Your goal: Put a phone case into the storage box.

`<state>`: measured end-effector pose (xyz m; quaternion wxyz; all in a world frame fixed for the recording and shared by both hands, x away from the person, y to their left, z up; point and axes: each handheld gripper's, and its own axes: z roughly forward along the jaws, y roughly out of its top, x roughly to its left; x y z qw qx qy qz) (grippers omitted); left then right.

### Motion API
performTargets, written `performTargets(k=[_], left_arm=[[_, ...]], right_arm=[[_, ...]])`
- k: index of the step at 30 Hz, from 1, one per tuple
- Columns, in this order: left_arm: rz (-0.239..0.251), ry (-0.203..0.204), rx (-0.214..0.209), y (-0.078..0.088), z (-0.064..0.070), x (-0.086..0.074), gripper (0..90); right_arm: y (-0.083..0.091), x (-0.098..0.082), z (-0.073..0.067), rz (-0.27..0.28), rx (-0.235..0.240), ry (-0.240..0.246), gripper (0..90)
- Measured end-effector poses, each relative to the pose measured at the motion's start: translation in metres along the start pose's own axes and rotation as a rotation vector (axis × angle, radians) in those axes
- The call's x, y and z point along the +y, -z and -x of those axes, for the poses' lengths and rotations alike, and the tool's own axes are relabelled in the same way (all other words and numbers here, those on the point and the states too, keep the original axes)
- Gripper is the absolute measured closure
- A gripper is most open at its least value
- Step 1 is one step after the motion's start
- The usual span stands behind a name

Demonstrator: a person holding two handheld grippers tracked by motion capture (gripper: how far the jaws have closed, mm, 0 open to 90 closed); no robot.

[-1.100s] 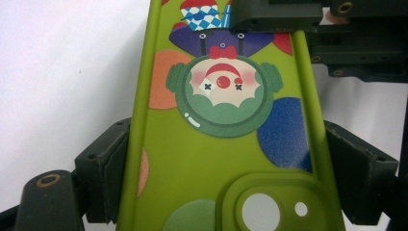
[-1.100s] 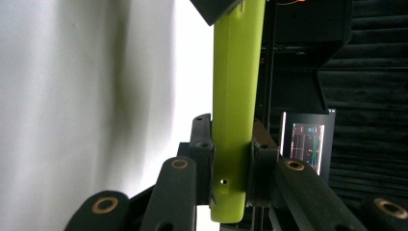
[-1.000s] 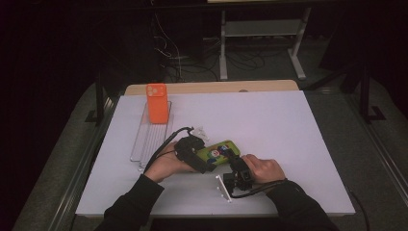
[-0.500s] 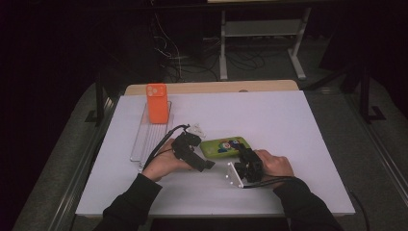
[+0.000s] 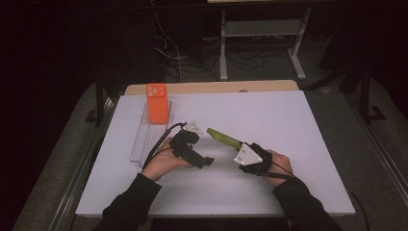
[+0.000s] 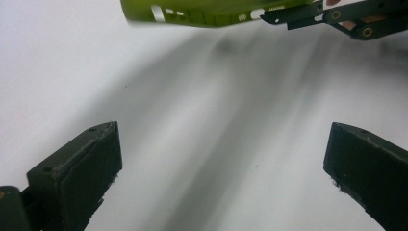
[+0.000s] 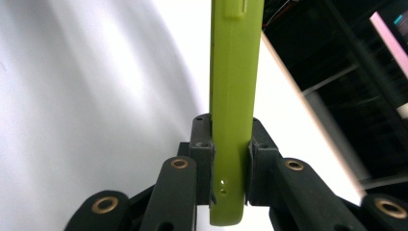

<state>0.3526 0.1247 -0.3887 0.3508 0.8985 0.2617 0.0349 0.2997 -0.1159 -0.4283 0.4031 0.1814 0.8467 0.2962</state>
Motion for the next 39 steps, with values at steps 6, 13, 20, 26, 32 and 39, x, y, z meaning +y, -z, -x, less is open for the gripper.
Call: performTargets(k=[6,13,20,26,32,39], left_arm=[[0.025,0.018,-0.002,0.001,0.0,0.001,0.0],[0.063,0.062,-0.002,0.001,-0.002,0.002,0.0],[0.101,0.086,0.006,0.005,-0.008,0.004,0.0],[0.143,0.11,-0.01,0.007,-0.012,0.009,0.0],[0.193,0.133,-0.023,0.007,-0.015,0.022,0.0],[0.251,0.159,-0.052,0.003,-0.015,0.035,0.0]], right_arm=[[0.001,0.0,0.011,0.03,0.103,-0.251,75.7],[-0.001,-0.004,0.022,0.05,0.215,-0.533,75.7],[-0.003,-0.006,0.025,0.068,0.298,-0.714,75.8],[-0.003,-0.004,0.023,0.071,0.305,-0.727,75.8],[-0.002,-0.003,0.021,0.081,0.316,-0.73,75.8],[-0.002,0.001,0.018,0.083,0.329,-0.729,75.7]])
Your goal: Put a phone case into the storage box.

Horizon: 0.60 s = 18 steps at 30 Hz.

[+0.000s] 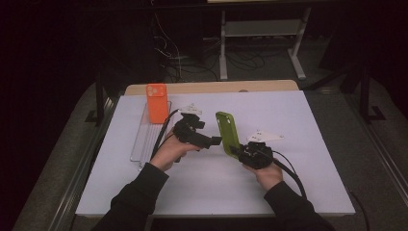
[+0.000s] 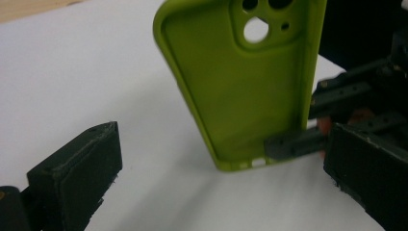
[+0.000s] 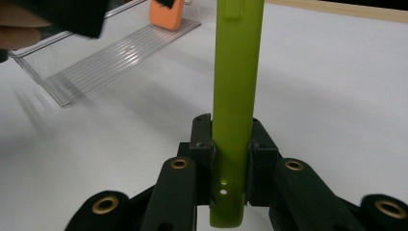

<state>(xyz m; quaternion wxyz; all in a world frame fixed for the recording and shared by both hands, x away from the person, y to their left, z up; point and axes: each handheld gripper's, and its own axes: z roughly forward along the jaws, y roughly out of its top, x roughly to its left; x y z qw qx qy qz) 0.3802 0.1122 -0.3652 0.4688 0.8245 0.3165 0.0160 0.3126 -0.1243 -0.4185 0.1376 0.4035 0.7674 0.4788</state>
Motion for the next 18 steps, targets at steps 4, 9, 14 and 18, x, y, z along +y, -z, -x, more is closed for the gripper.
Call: performTargets(k=[4,9,14,18], left_arm=[[0.013,0.0,-0.011,-0.005,0.001,0.006,0.0],[0.03,-0.006,-0.032,-0.01,0.003,0.009,0.0],[0.036,0.012,-0.054,-0.015,0.006,0.009,0.0],[0.046,0.009,-0.063,-0.02,0.01,0.01,0.0]], right_arm=[[0.0,0.001,-0.004,0.003,0.005,0.016,75.7],[-0.001,0.002,-0.008,0.009,0.016,0.024,75.8],[-0.001,0.002,-0.013,0.011,0.031,0.036,75.8],[-0.001,0.002,-0.017,0.013,0.04,0.037,75.7]])
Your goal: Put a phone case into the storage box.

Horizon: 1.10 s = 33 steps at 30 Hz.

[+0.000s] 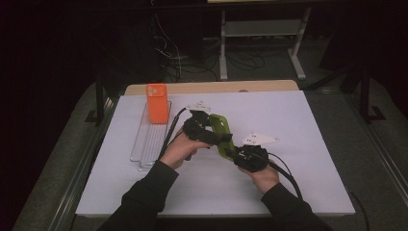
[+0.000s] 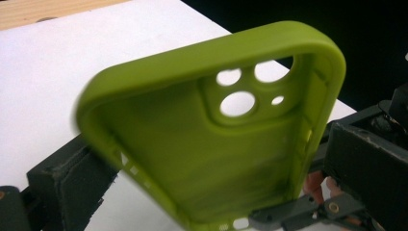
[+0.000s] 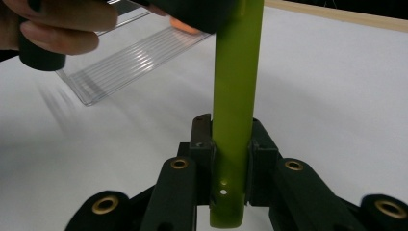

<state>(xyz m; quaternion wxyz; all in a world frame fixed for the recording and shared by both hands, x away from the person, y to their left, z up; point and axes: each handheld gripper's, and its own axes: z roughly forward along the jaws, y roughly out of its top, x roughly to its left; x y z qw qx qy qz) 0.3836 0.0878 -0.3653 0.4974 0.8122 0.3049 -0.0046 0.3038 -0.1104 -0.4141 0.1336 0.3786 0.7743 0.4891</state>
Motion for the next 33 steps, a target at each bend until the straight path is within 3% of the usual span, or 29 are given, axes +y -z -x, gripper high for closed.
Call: performTargets(k=[8,12,15,21,26,27,30,33], left_arm=[[0.009,0.005,0.009,-0.001,0.001,0.001,0.0],[0.024,0.016,0.012,0.0,0.0,0.001,5.4],[0.023,0.009,0.028,0.0,0.0,0.001,7.6],[0.036,-0.015,0.02,0.0,0.002,0.001,10.9],[0.02,-0.015,0.016,0.001,0.002,0.002,12.6],[0.007,-0.032,0.027,0.003,0.001,0.003,13.1],[-0.008,-0.034,0.045,0.006,0.0,0.006,14.1],[-0.038,-0.063,0.073,0.013,-0.005,0.011,14.4]], right_arm=[[-0.001,0.0,-0.001,-0.003,-0.003,0.006,75.8],[-0.001,-0.001,-0.002,-0.006,-0.005,0.006,75.8],[-0.001,-0.001,-0.002,-0.008,-0.008,0.013,75.7],[-0.001,-0.001,-0.002,-0.014,-0.016,0.021,75.7],[-0.003,-0.002,-0.002,-0.026,-0.012,0.025,74.5],[-0.003,-0.002,-0.002,-0.026,-0.01,0.031,70.6],[-0.003,-0.001,-0.001,-0.053,0.004,0.021,51.6],[0.001,-0.003,0.004,-0.099,0.007,0.027,40.3]])
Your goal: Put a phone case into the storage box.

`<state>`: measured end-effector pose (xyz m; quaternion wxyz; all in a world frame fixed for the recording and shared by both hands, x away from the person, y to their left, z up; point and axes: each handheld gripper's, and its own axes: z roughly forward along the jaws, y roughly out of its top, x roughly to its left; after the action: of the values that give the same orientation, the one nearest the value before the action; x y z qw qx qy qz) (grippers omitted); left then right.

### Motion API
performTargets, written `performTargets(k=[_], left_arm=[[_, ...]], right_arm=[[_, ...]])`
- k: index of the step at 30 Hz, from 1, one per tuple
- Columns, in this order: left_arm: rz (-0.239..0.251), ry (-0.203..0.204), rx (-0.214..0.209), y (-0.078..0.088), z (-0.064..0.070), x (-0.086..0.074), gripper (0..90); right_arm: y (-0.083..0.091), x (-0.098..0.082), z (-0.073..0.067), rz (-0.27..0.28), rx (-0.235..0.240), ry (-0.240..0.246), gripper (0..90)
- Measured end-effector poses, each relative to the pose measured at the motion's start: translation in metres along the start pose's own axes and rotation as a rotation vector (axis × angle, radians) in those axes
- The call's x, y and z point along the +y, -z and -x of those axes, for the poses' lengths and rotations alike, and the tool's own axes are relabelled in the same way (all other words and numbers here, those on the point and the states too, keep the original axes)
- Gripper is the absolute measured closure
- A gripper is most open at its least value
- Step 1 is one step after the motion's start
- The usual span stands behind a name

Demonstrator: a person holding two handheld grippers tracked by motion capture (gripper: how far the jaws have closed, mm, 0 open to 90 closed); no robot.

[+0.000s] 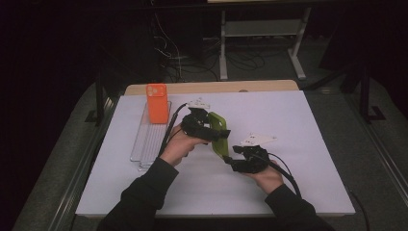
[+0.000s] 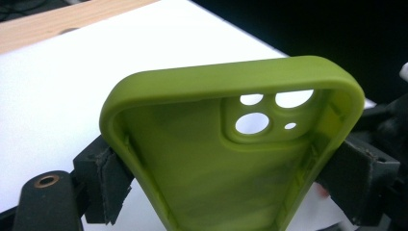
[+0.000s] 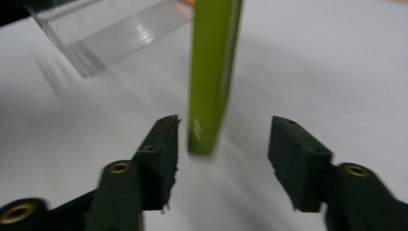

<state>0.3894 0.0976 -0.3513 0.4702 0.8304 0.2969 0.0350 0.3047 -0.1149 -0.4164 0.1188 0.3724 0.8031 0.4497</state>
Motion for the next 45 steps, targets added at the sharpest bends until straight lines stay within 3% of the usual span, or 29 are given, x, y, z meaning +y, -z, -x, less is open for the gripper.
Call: performTargets(k=[2,6,7,12,17,24,32,38,40,45], left_arm=[[-0.02,-0.014,0.018,0.007,-0.005,0.004,14.5],[-0.047,0.005,0.057,0.017,-0.01,0.012,14.6],[-0.062,0.004,0.077,0.022,-0.014,0.016,14.7],[-0.108,-0.015,0.132,0.039,-0.026,0.028,14.7],[-0.127,0.0,0.178,0.056,-0.039,0.037,14.7],[-0.133,0.007,0.267,0.086,-0.056,0.053,14.8],[-0.122,0.06,0.367,0.113,-0.079,0.065,14.8],[-0.126,0.111,0.435,0.119,-0.096,0.063,14.8],[-0.141,0.114,0.464,0.119,-0.102,0.061,14.8],[-0.166,0.168,0.535,0.115,-0.117,0.053,14.7]], right_arm=[[0.005,-0.002,0.004,-0.023,-0.003,-0.002,35.6],[0.014,-0.006,0.013,-0.032,-0.02,-0.016,28.9],[0.021,-0.009,0.019,-0.035,-0.02,-0.026,22.7],[0.031,-0.019,0.026,-0.068,-0.073,-0.004,12.5],[0.047,-0.035,0.038,-0.078,-0.105,0.014,0.2],[0.063,-0.049,0.051,-0.083,-0.141,-0.013,0.0],[0.067,-0.052,0.055,-0.073,-0.156,-0.019,0.0],[0.066,-0.052,0.055,-0.076,-0.16,-0.013,0.0],[0.067,-0.052,0.055,-0.076,-0.161,-0.016,0.0],[0.067,-0.052,0.055,-0.073,-0.161,-0.023,0.0]])
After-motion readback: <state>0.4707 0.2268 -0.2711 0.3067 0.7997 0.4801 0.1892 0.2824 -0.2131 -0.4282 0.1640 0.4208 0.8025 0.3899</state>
